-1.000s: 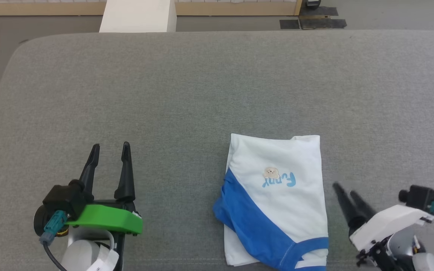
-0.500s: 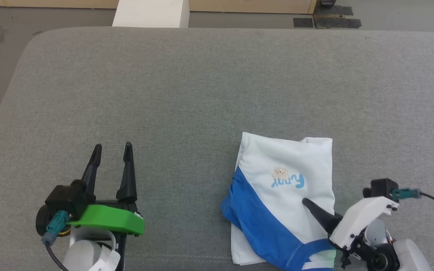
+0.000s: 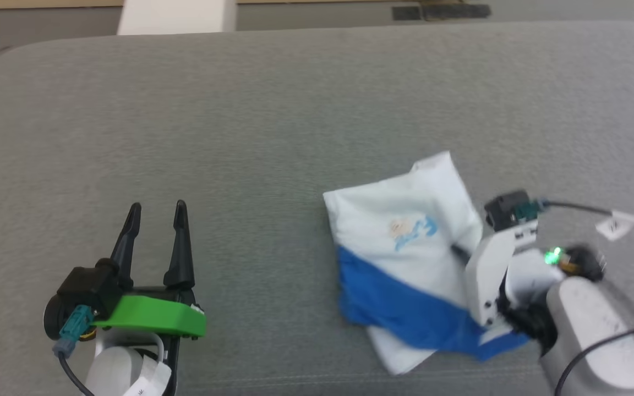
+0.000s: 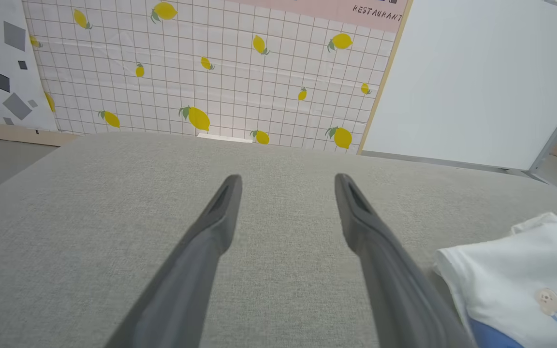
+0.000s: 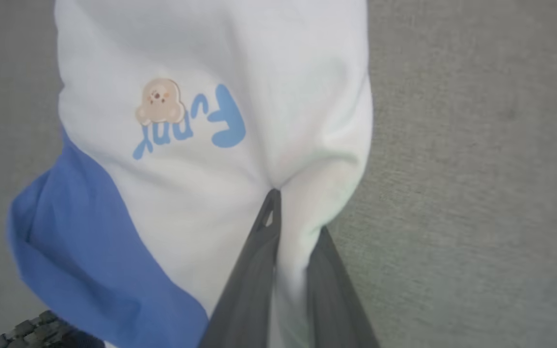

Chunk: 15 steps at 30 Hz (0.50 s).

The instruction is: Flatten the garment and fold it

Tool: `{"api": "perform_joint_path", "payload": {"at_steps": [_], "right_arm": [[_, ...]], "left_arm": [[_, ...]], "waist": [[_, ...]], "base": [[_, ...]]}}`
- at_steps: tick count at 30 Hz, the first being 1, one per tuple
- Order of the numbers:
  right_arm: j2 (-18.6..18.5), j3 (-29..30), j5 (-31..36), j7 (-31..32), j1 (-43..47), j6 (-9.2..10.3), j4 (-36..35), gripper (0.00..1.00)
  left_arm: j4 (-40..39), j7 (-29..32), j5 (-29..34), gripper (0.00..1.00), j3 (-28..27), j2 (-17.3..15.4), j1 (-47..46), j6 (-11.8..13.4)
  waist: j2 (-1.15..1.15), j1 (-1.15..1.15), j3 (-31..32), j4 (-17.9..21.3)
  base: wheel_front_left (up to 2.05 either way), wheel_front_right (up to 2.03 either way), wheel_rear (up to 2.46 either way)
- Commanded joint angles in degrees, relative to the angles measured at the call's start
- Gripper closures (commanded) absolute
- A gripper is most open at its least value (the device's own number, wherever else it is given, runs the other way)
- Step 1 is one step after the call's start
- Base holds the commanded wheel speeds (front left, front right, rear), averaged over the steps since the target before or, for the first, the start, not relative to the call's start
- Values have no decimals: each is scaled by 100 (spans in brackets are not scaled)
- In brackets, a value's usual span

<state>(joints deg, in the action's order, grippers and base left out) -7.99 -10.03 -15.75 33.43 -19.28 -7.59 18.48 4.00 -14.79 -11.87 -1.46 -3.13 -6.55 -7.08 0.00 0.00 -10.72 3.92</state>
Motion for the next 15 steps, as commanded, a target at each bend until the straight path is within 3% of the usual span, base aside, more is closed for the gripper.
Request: {"api": "perform_joint_path", "payload": {"at_steps": [1, 7, 15], "right_arm": [[-240, -179, 271, 33, -257, 10, -78, 100], [-859, -643, 676, -10, -1131, 10, 86, 100], [-1497, -445, 1069, -525, -2247, 10, 853, 100]], "left_arm": [[-54, -21, 66, 0, 15, -19, -111, -40], [-262, -21, 159, 0, 101, -222, -376, -40], [-556, 17, 303, 0, 216, -576, -790, -40]], "waist": [[0, 0, -273, 435], [0, 0, -700, 1095], [0, 0, -1474, 1723]], "base": [[0, 0, 0], [0, 0, 0], [0, 0, 0]]}}
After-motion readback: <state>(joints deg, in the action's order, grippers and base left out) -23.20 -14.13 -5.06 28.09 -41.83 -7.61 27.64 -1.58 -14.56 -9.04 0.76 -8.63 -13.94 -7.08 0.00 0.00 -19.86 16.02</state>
